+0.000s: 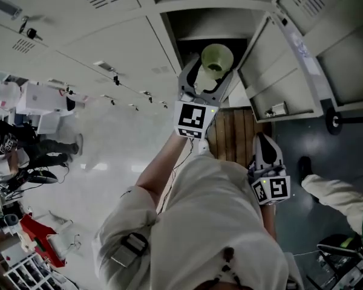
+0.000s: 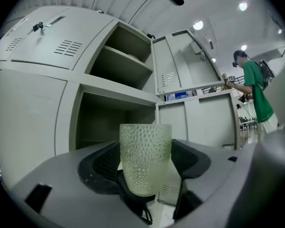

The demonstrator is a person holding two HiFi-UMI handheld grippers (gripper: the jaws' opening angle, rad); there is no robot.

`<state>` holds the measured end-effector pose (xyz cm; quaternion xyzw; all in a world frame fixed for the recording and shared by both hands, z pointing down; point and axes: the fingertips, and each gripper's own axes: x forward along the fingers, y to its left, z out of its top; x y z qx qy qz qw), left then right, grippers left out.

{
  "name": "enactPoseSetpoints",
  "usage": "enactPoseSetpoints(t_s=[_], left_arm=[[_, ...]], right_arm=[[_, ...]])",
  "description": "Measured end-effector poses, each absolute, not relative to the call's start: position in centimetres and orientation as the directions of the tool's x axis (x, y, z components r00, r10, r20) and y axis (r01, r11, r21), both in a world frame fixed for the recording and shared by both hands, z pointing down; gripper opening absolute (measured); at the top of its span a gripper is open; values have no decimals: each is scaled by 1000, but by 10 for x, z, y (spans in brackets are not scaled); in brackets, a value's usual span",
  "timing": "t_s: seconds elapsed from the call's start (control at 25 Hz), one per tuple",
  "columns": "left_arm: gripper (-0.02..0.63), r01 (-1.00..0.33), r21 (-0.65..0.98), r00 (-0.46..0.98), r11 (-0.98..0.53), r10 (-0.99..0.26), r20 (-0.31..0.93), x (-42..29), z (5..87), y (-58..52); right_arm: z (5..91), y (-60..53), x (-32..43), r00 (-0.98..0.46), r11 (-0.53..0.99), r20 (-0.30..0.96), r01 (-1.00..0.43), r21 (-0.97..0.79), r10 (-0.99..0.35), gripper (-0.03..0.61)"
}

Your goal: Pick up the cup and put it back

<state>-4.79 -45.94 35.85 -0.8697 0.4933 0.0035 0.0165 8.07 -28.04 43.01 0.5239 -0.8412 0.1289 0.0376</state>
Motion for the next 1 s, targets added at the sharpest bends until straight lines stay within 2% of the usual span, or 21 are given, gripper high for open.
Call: enactPoseSetpoints(t_s=[0.2, 0.48, 1.0], left_arm=[[334, -850, -63, 527, -524, -849, -39, -39, 352, -518], [334, -884, -85, 465, -460, -883, -58, -43, 343, -596], [334, -922, -34, 384, -385, -923, 22, -55, 371, -653]], right_arm=[[432, -297, 77, -397, 365, 203, -914, -179, -895, 26], [437, -321, 68, -371, 340, 220, -925, -167, -902, 26], [447, -345, 59, -371, 334, 250, -926, -178, -894, 26]])
